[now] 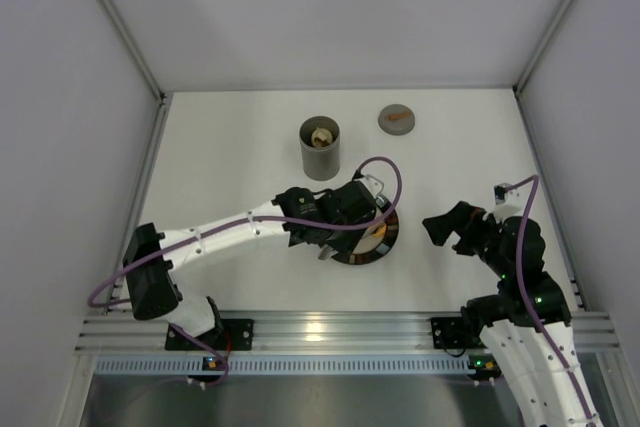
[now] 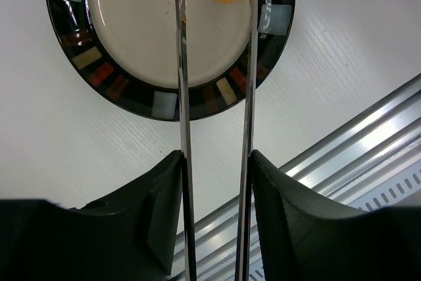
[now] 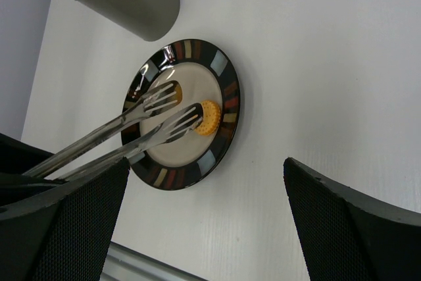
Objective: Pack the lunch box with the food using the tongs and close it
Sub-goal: Pick up the fake food from the plate, then place the fake food in the packing box, then place the clamp at the center of the board, then move the box lid to the center of the board.
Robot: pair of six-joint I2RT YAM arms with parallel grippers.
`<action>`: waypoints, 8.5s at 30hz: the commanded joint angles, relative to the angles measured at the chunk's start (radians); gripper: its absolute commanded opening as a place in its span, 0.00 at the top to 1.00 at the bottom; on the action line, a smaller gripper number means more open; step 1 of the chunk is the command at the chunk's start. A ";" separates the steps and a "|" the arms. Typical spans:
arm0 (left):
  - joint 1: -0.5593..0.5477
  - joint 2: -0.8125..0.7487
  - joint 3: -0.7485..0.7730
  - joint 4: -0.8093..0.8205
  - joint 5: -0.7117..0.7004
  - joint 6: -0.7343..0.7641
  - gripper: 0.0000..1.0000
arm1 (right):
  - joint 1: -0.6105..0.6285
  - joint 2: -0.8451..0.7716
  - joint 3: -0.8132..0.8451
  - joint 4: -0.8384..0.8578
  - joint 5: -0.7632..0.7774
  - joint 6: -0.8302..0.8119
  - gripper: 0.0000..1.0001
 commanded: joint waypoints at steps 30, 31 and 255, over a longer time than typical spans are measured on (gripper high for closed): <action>-0.005 0.067 -0.040 0.100 0.013 -0.013 0.47 | -0.011 -0.024 0.025 -0.007 0.006 -0.009 0.01; -0.005 0.069 -0.042 0.102 0.018 -0.013 0.47 | -0.011 -0.025 0.025 -0.007 0.006 -0.009 0.01; 0.739 -0.685 -0.461 0.220 0.219 0.134 0.12 | 0.076 2.244 1.740 0.053 0.378 -0.346 0.10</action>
